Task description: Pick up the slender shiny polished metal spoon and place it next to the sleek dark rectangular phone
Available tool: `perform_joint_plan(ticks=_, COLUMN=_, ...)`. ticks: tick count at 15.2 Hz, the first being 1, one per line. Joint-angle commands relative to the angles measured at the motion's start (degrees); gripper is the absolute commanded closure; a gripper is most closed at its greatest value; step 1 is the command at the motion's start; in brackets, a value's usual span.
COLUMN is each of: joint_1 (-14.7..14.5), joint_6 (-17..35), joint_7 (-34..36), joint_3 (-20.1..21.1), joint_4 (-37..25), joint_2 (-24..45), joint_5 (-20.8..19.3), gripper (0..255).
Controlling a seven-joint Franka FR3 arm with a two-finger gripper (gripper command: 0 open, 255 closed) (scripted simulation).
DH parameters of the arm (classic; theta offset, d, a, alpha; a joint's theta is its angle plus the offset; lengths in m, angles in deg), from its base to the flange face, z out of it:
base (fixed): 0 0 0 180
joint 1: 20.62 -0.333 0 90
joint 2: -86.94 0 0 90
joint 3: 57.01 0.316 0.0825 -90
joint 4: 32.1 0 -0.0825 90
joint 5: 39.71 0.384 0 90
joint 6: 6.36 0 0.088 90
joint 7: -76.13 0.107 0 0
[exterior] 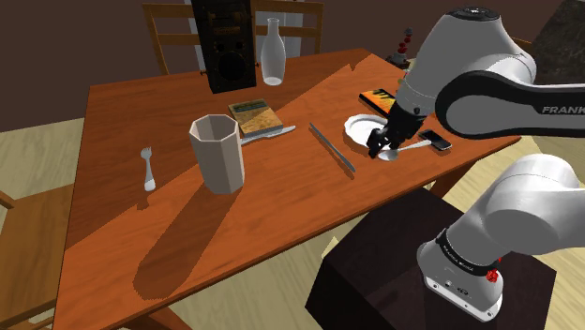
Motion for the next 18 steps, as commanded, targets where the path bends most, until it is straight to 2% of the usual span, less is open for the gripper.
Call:
perform_joint_plan(ticks=1, joint_1=1.92, joint_6=-1.03, joint_7=-3.16, joint_3=-2.89, joint_4=1.36, joint_2=-2.56, joint_5=-1.98, gripper=255)
perform_joint_plan(ticks=9, joint_1=12.77, joint_6=-4.85, joint_7=-17.45, joint_3=-16.08, joint_4=4.25, joint_2=-10.21, joint_5=-12.03, gripper=255)
perform_joint_plan(ticks=14, joint_1=19.76, joint_6=-4.73, joint_7=-26.61, joint_3=-24.83, joint_4=3.02, joint_2=-9.49, joint_5=-18.72, gripper=255)
perform_joint_plan(ticks=18, joint_1=23.93, joint_6=-3.37, joint_7=-33.4, joint_3=-31.7, joint_4=0.41, joint_2=-6.19, joint_5=-23.53, gripper=255)
